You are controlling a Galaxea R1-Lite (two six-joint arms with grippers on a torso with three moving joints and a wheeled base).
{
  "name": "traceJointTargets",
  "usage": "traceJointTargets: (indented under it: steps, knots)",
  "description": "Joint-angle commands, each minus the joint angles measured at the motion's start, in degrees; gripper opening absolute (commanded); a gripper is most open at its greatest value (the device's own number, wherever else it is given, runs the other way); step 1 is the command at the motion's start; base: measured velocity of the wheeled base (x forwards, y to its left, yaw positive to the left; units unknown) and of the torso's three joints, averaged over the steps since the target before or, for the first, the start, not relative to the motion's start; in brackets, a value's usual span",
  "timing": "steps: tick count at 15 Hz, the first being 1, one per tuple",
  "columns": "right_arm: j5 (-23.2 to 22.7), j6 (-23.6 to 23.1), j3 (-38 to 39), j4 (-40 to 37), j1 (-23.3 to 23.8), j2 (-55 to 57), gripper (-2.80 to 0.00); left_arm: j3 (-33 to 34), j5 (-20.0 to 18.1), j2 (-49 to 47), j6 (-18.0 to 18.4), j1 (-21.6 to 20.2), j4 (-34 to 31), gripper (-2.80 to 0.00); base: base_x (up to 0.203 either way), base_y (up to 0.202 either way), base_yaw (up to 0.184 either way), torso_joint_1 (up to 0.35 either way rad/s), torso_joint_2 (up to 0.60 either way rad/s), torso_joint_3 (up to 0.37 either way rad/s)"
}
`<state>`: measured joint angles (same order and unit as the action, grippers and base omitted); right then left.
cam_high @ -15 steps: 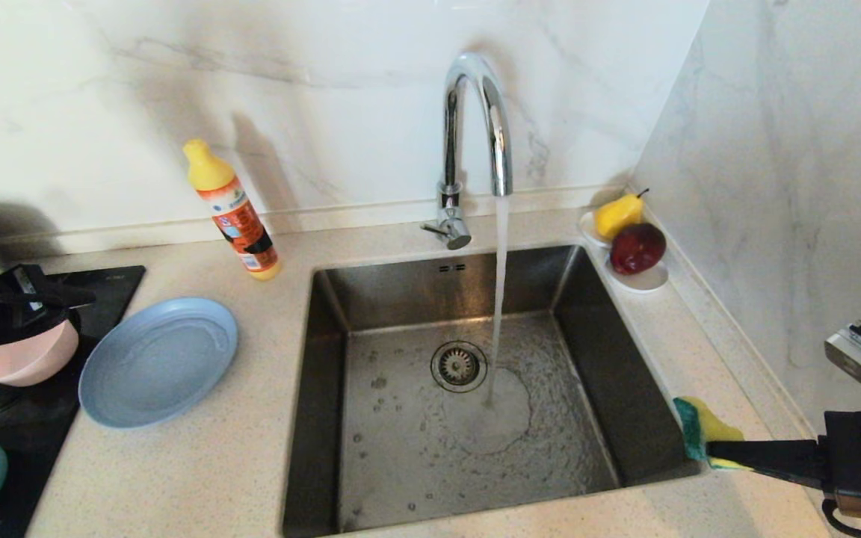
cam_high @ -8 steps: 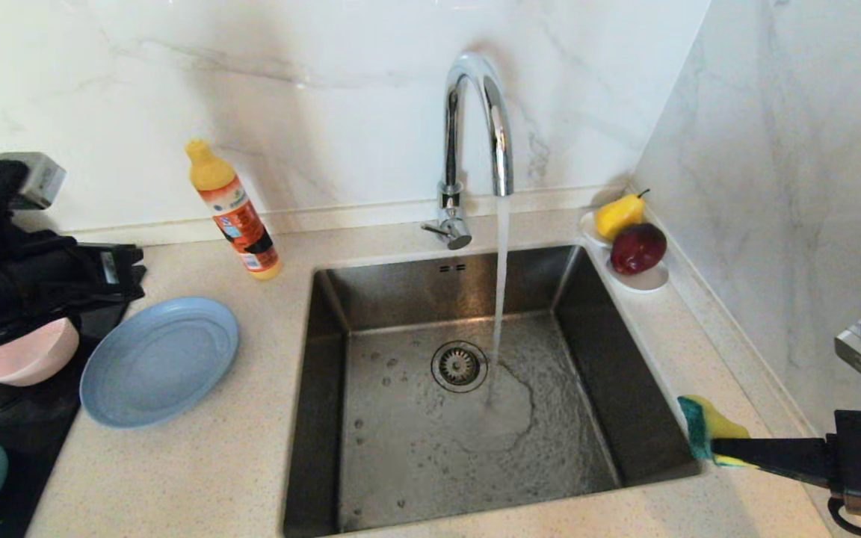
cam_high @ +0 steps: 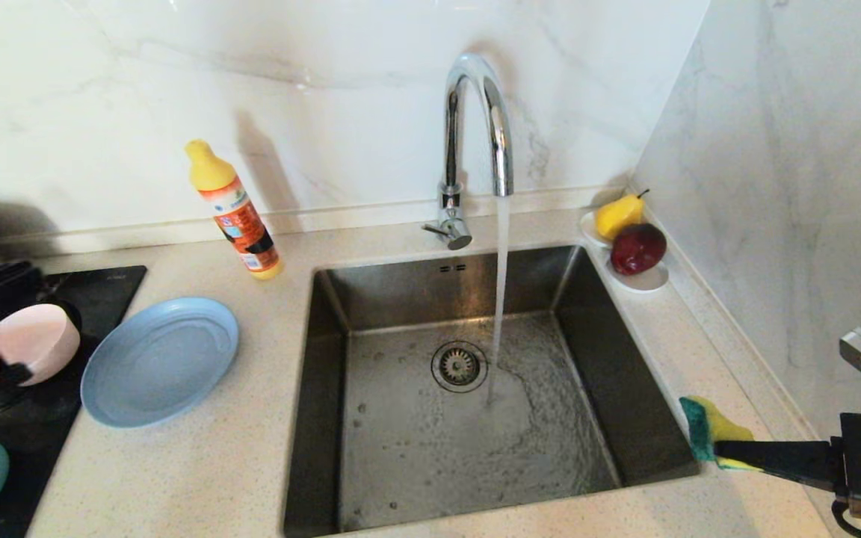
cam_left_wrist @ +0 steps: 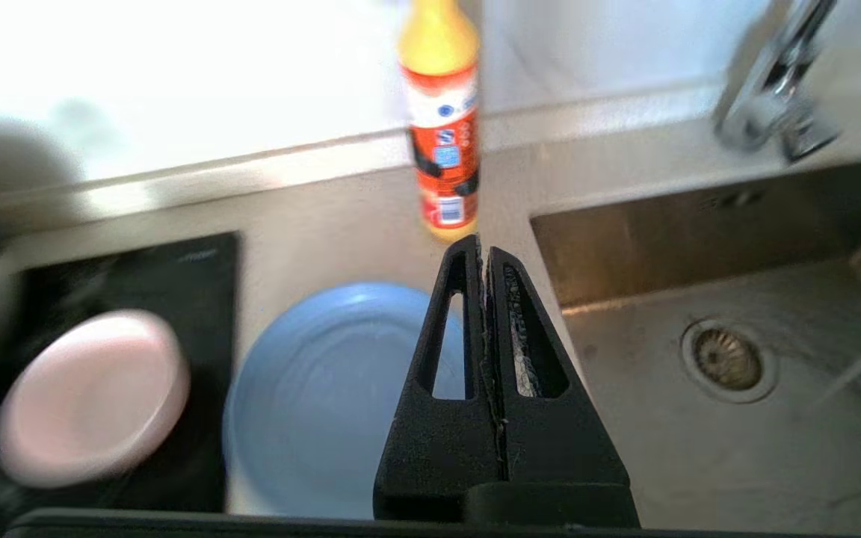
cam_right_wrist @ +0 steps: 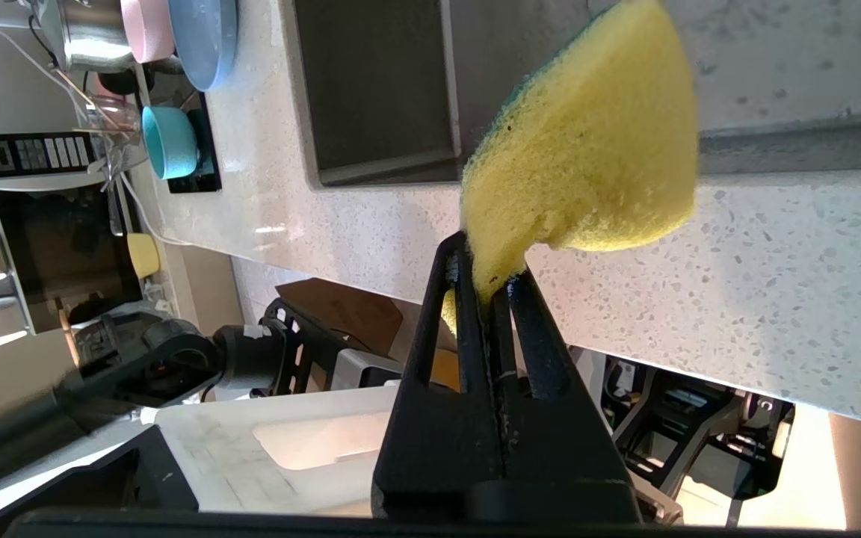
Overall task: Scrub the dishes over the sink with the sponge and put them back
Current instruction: Put down the sponge
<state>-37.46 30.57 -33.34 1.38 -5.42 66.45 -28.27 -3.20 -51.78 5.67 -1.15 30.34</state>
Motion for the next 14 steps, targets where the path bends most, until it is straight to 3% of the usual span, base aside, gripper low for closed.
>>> traceJointTargets:
  steps: [1, 4, 7, 8, 11, 14]
  knots:
    - [-0.2, 0.2, 0.7, 0.2, 0.1, -0.5, -2.8, 4.3, 0.6, 20.6, -1.2, 0.2, -7.5, -2.8, 0.0, 0.0, 0.0, 0.0, 0.0, 0.0]
    - [-0.2, 0.2, 1.0, -0.1, 0.0, -1.1, -2.8, 9.2, 0.3, 38.1, -2.7, 0.7, -24.9, -2.8, 0.0, 0.0, 0.0, 0.0, 0.0, 0.0]
    - [-0.2, 0.1, 1.4, -0.1, 0.0, -2.0, -2.8, 20.0, -0.7, 49.9, -3.1, 1.1, -34.6, -2.8, 0.0, 0.0, 0.0, 0.0, 0.0, 0.0]
    - [-0.1, 0.1, 1.4, -0.1, 0.0, -2.3, -2.8, 23.3, -0.7, 51.2, -3.1, 1.1, -36.0, -2.8, 0.0, 0.0, 0.0, 0.0, 0.0, 0.0]
    - [-0.2, 0.1, 1.5, -0.1, 0.0, -2.1, -2.8, 24.5, 0.2, 51.8, -3.9, 1.2, -36.7, -2.8, 0.0, 0.0, 0.0, 0.0, 0.0, 0.0]
    - [-0.1, 0.1, 1.6, 0.1, 0.0, -2.7, -2.8, 26.9, 2.3, 51.8, 0.7, 1.2, -33.9, -2.8, 0.0, 0.0, 0.0, 0.0, 0.0, 0.0]
